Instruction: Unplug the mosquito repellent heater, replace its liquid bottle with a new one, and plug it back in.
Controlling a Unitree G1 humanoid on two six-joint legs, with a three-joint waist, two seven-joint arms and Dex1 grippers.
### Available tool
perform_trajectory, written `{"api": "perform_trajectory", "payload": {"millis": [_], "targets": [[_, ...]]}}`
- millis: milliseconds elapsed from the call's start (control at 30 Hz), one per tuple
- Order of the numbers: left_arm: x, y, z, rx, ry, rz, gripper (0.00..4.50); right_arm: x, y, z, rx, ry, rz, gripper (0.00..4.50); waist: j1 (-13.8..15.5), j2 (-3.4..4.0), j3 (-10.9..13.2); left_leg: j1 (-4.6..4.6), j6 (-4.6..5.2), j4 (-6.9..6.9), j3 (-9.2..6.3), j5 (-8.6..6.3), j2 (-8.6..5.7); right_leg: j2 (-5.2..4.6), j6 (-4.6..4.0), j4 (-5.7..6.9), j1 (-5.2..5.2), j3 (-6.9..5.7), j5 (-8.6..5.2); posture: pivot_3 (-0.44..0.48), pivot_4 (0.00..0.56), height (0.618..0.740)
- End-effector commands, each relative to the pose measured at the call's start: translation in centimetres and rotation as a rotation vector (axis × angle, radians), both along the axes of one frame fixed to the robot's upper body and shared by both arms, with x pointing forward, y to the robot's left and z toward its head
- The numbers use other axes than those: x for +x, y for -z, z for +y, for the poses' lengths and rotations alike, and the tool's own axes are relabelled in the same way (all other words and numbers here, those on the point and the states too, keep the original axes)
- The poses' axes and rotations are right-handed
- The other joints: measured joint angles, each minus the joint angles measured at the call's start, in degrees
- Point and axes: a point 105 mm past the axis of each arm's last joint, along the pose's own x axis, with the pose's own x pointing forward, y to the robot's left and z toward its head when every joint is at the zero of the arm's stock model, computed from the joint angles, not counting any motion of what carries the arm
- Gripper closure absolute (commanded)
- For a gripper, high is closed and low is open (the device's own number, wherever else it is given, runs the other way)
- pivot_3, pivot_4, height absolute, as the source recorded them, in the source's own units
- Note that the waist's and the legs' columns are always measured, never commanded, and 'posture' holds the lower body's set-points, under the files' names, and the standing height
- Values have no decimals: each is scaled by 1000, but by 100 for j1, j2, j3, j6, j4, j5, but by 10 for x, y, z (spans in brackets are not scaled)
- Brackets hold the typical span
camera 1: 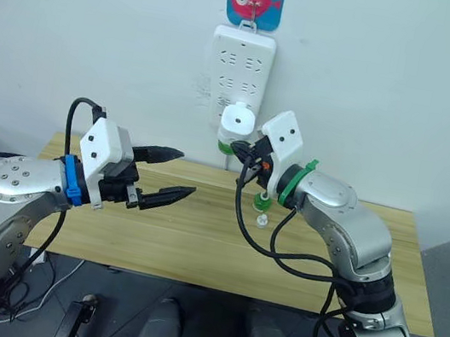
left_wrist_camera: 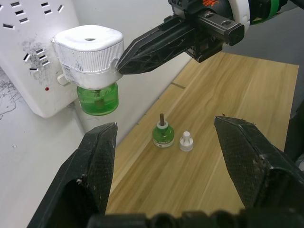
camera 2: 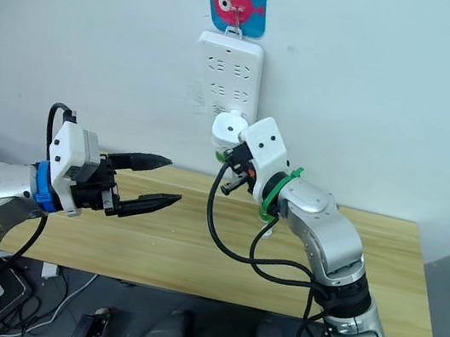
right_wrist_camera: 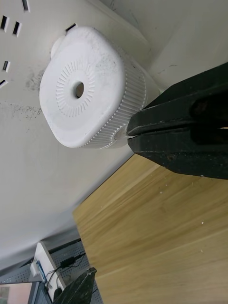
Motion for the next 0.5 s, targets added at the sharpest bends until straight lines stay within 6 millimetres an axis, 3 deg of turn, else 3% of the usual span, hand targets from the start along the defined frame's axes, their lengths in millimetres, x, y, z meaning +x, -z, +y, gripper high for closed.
{"api": "perform_trajectory", "payload": {"millis": [33, 167, 300, 367, 500], "targets": [[0, -6, -1, -1, 9, -42, 969, -9, -20, -8, 29, -54, -50, 4445, 6, -1, 0, 0, 0, 0, 0, 0, 0, 0, 0, 0, 0, 0, 0, -15, 183, 725], [3, -3, 3, -8, -10, -39, 969, -33, -17, -3, -24, -210, -61, 4445, 2, -1, -1, -1, 1, -3, 0, -1, -2, -2, 1, -3, 0, -1, 1, -22, 175, 725], [8, 4, 15, 12, -57, -34, 969, -47, -9, -14, -111, -288, -74, 4445, 1, -1, -2, -1, 1, -7, -1, -1, -1, -2, 1, -3, -1, -5, 0, -30, 167, 725], [9, 13, 29, 69, -89, -27, 798, -47, 1, -32, -209, -276, -100, 4481, 1, -1, -2, -1, 1, -6, 0, -1, -1, -2, 1, -5, -1, -4, 1, -33, 164, 725], [-1, 45, 68, 264, -94, 18, 0, -47, 29, -85, -438, -255, -97, 3582, 1, 0, -14, 0, 1, -7, 4, -1, -4, -5, 0, -12, 0, -2, 0, -46, 146, 725]]}}
